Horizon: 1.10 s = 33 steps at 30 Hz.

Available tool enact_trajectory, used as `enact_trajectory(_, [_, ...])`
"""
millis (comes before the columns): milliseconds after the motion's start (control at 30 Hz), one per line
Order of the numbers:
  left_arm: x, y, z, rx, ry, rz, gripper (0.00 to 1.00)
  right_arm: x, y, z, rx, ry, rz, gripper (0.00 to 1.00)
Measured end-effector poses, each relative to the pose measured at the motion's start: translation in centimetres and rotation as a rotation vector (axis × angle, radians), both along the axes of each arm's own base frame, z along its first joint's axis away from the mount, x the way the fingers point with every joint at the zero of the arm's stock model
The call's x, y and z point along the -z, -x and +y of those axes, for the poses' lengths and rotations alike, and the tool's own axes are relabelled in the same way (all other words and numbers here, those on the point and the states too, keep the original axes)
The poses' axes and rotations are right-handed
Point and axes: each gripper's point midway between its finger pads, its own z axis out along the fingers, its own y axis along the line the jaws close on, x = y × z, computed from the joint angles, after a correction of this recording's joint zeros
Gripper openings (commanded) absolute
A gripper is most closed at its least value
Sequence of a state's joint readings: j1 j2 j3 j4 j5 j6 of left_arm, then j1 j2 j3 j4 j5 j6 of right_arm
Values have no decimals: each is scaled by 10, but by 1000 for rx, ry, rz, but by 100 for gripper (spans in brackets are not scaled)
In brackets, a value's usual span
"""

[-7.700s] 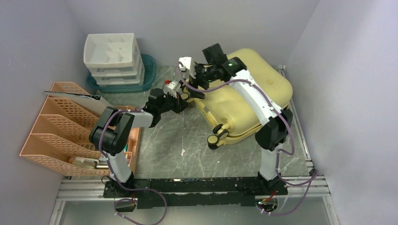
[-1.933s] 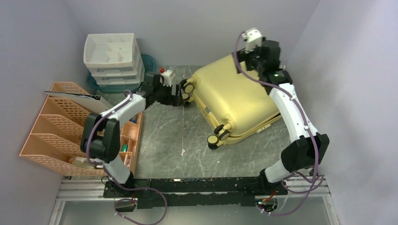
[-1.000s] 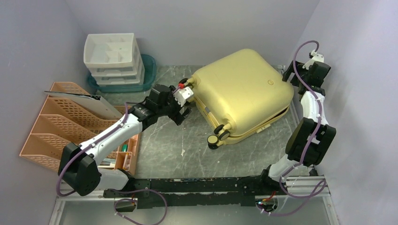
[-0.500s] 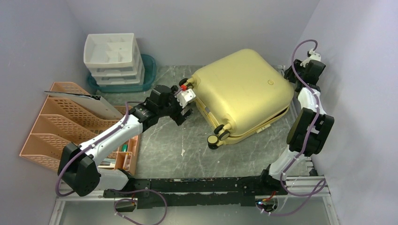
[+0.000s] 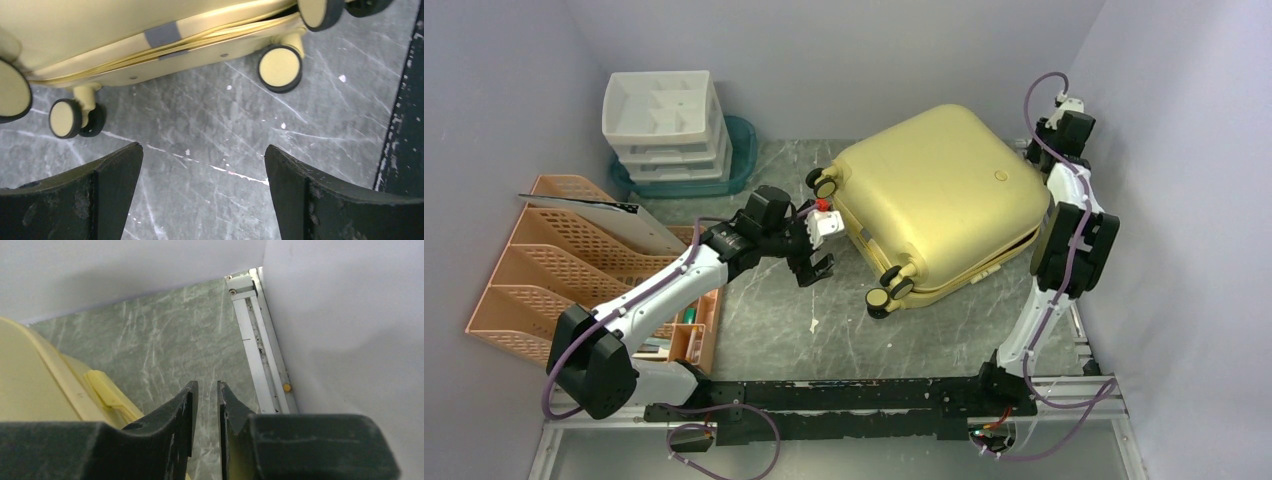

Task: Open, take out, and arrange the luggage
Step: Adjust the luggage at the center of the board.

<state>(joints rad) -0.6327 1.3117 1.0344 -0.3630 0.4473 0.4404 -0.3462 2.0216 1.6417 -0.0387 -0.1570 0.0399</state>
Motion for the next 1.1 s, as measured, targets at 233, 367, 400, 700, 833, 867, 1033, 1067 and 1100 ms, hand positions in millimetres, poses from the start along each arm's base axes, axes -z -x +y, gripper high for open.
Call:
enact_trajectory(233, [4,14,-2,70,-3,31,96,37,-7,10,-137,80,137,24])
enact_trajectory(367, [3,19,-2,106,-9,37,96,53,-2,12,-233,150,200,20])
enact_trajectory(400, [2,19,-2,106,-8,33,96,56,1,11,-262,170,221,19])
enact_trajectory(700, [19,-48,11,-200,-90,-65,95,73,45,19,-499,302,283,18])
enact_trajectory(833, [59,-85,16,-362,-189,-53,93,65,96,36,-559,288,299,19])
enact_trajectory(867, [68,-91,17,-387,-212,-52,93,61,104,42,-574,289,293,19])
enact_trajectory(1033, [76,-113,21,-504,-246,-67,94,33,126,53,-582,351,221,20])
enact_trajectory(1067, [76,-115,23,-517,-251,-68,94,29,126,52,-573,364,208,20])
enact_trajectory(1100, [77,-116,25,-529,-262,-66,94,26,127,50,-556,378,198,20])
